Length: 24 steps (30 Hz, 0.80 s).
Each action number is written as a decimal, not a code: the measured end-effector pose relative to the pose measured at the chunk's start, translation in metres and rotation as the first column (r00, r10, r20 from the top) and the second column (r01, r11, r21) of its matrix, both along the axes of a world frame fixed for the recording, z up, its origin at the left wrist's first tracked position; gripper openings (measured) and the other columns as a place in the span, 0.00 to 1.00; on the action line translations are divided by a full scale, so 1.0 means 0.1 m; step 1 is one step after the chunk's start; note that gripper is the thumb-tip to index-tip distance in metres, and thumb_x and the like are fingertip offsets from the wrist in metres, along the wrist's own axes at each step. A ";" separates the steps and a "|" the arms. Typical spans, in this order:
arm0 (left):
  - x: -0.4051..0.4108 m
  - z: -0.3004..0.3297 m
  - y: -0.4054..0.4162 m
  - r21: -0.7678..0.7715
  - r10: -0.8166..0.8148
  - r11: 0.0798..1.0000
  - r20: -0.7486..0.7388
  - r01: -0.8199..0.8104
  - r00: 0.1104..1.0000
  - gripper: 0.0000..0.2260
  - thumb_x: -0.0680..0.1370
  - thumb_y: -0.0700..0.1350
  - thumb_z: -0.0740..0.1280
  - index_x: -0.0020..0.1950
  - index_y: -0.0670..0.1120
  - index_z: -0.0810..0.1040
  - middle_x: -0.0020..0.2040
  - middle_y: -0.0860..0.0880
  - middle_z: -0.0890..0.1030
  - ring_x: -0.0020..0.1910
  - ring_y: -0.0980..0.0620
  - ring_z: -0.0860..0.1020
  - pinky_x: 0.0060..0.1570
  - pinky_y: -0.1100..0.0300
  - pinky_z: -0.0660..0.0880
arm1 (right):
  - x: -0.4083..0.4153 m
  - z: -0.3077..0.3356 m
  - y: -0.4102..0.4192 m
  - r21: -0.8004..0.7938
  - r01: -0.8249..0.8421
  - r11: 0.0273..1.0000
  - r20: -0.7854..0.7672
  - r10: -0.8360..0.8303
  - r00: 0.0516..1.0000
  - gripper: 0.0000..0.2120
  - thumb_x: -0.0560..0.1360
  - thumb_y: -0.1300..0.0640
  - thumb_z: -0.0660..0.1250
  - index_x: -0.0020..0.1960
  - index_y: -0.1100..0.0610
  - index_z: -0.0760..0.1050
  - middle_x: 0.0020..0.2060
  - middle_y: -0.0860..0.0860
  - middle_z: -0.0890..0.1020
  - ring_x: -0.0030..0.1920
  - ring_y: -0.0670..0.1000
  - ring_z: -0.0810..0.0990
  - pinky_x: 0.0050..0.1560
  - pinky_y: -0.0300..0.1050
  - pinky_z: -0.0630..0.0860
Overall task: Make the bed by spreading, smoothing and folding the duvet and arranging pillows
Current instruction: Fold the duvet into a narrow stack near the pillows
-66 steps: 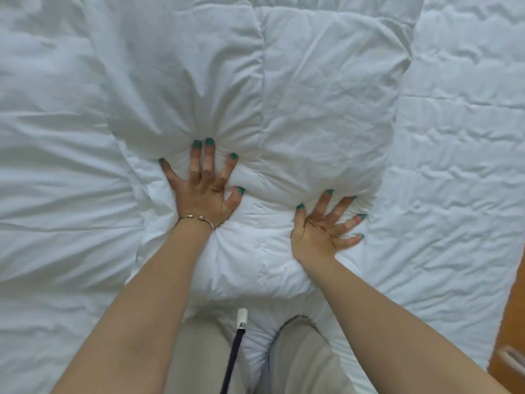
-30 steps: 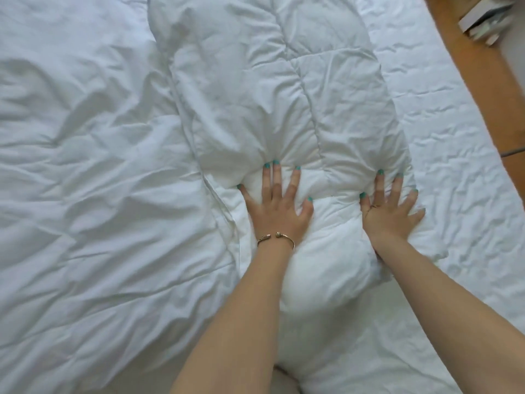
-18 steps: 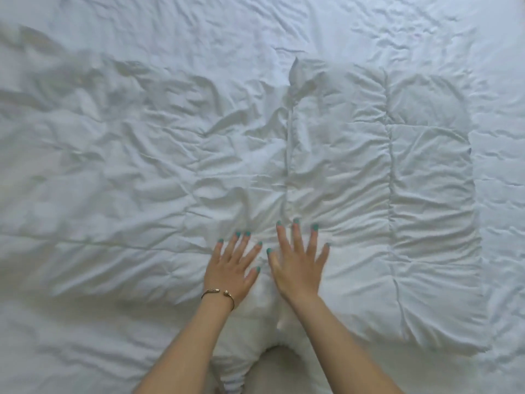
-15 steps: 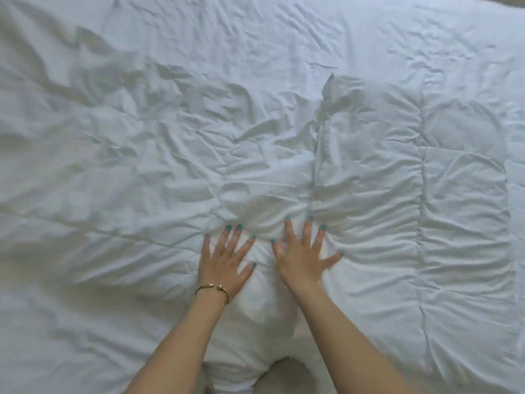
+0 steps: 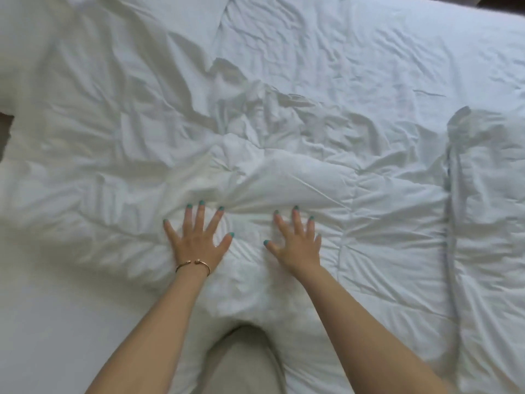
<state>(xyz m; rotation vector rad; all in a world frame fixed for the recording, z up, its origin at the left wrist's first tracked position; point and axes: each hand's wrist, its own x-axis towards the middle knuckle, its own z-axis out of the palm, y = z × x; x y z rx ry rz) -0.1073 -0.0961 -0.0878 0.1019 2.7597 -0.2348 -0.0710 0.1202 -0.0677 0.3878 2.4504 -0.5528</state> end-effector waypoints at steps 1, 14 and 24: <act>-0.17 0.05 -0.30 -0.011 0.068 0.998 0.005 -0.068 0.998 0.30 0.75 0.71 0.42 0.75 0.65 0.40 0.79 0.54 0.42 0.77 0.50 0.40 0.66 0.31 0.38 | -0.15 0.02 -0.25 -0.027 -0.013 1.000 0.002 0.013 1.000 0.36 0.76 0.33 0.57 0.75 0.32 0.39 0.77 0.43 0.36 0.77 0.60 0.36 0.72 0.68 0.48; -2.10 0.35 -2.32 0.373 0.402 0.862 -0.087 -0.344 0.912 0.50 0.59 0.80 0.58 0.71 0.70 0.31 0.75 0.49 0.28 0.75 0.40 0.32 0.66 0.26 0.40 | -1.93 0.18 -2.25 -0.027 -0.306 0.952 -0.329 0.280 0.902 0.42 0.74 0.34 0.62 0.72 0.29 0.33 0.76 0.42 0.33 0.76 0.59 0.33 0.70 0.74 0.47; -2.75 0.30 -2.89 0.453 0.472 0.835 -0.298 -0.312 0.830 0.61 0.49 0.76 0.70 0.73 0.67 0.39 0.75 0.47 0.46 0.75 0.36 0.43 0.69 0.31 0.48 | -2.64 -0.15 -2.55 -0.010 -0.352 0.936 -0.196 0.343 0.919 0.57 0.64 0.39 0.75 0.68 0.25 0.29 0.70 0.40 0.23 0.73 0.63 0.27 0.64 0.81 0.50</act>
